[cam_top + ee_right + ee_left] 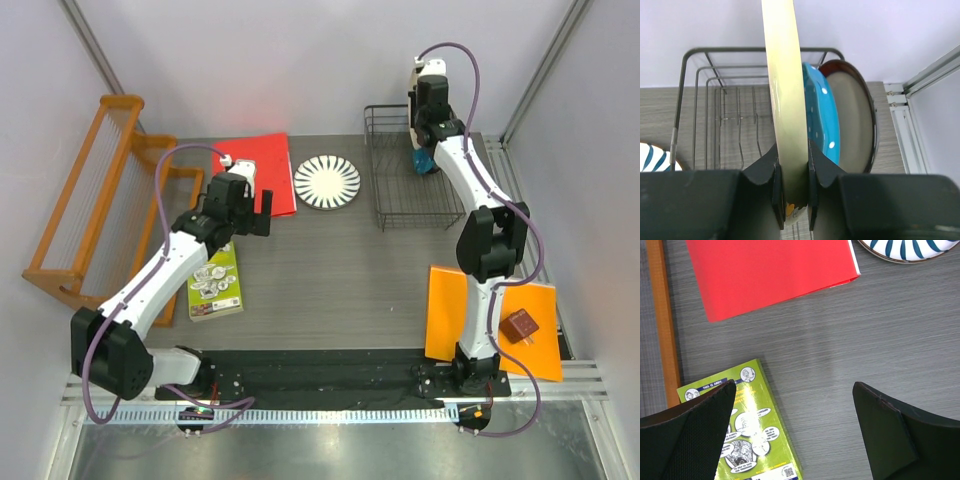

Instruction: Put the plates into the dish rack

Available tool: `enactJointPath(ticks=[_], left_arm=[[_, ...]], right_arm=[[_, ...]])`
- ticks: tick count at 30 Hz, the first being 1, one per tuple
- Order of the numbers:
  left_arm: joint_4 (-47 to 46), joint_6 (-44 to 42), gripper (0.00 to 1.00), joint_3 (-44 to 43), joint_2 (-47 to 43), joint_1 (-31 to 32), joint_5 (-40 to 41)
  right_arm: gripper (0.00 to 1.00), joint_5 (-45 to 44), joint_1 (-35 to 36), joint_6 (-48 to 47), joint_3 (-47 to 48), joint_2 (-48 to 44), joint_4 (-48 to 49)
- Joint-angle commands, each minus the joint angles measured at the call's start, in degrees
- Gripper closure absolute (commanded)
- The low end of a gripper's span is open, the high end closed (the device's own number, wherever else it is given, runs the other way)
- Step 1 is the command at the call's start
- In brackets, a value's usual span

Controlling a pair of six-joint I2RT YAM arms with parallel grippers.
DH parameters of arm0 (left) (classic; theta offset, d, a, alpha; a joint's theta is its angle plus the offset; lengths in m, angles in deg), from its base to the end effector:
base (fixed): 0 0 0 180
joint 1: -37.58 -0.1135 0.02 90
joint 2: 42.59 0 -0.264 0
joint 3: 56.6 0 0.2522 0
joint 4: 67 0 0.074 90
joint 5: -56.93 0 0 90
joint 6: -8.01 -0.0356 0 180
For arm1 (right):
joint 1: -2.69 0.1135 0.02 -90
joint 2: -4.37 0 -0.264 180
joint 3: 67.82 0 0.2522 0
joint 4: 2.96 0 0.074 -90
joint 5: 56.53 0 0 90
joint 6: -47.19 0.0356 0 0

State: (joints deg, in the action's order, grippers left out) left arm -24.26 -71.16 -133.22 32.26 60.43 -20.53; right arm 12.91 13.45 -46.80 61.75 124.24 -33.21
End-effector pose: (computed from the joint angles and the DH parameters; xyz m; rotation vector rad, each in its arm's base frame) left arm 0.2658 -0.1036 0.3048 0.1242 2.2626 -0.0610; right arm 0.4941 0.0812 0.3472 -0.0070 1.9146 -0.2662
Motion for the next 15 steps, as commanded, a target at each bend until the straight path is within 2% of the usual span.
enactJointPath(ticks=[1,15], left_arm=[[-2.1,1.3,0.01,-1.5,0.6,-0.2,-1.3],[-1.9,2.4,0.0,-1.8,1.7,-0.3,-2.3]], right_arm=[[0.99,-4.4,0.2,-1.5,6.3,-2.4,8.4],[0.99,-3.7,0.3,-1.0,7.9,2.2,1.7]])
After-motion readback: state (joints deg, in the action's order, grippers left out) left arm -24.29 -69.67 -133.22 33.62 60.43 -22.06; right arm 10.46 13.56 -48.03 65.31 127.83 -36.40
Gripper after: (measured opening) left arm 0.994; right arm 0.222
